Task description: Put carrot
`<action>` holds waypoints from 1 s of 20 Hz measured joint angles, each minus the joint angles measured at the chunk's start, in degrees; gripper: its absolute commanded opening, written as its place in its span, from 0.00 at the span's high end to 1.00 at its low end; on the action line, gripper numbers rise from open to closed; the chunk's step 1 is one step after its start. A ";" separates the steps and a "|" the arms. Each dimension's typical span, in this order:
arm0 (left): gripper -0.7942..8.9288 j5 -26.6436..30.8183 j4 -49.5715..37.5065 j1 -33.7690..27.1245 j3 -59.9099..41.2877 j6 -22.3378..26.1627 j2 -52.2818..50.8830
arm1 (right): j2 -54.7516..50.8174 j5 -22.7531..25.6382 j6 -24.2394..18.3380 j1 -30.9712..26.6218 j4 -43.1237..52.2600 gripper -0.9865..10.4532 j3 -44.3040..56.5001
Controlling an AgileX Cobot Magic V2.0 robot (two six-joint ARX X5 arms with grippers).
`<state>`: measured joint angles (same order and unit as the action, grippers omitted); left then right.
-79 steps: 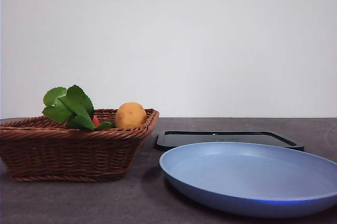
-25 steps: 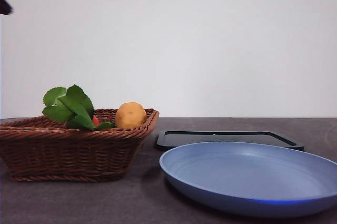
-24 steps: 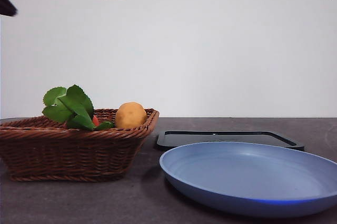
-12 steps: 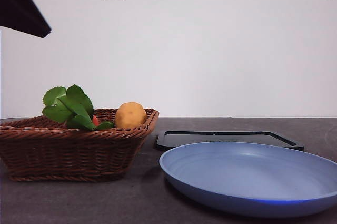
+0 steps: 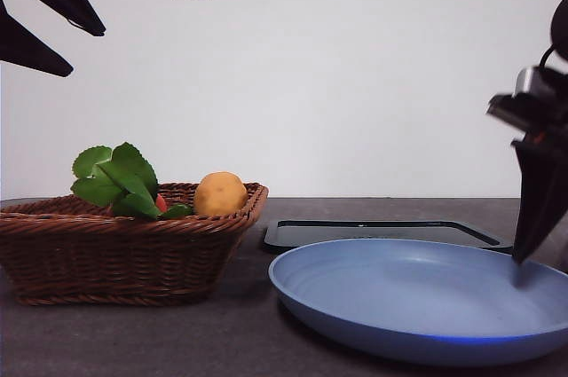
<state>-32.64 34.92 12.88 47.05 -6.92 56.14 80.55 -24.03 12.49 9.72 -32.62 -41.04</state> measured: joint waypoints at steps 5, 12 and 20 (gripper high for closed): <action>0.64 0.00 0.09 0.00 0.00 0.02 0.00 | 3.02 0.04 0.37 0.33 0.98 0.91 0.00; 0.57 2.95 0.09 0.22 0.00 -5.84 0.00 | -2.51 0.48 0.44 0.33 -3.87 0.91 0.00; 0.57 13.90 8.57 4.74 8.26 -10.64 13.79 | -18.73 0.70 0.13 0.28 -10.14 0.91 0.00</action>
<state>-18.74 43.48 17.63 55.31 -17.56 69.93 61.82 -23.33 12.62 10.00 -42.76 -41.04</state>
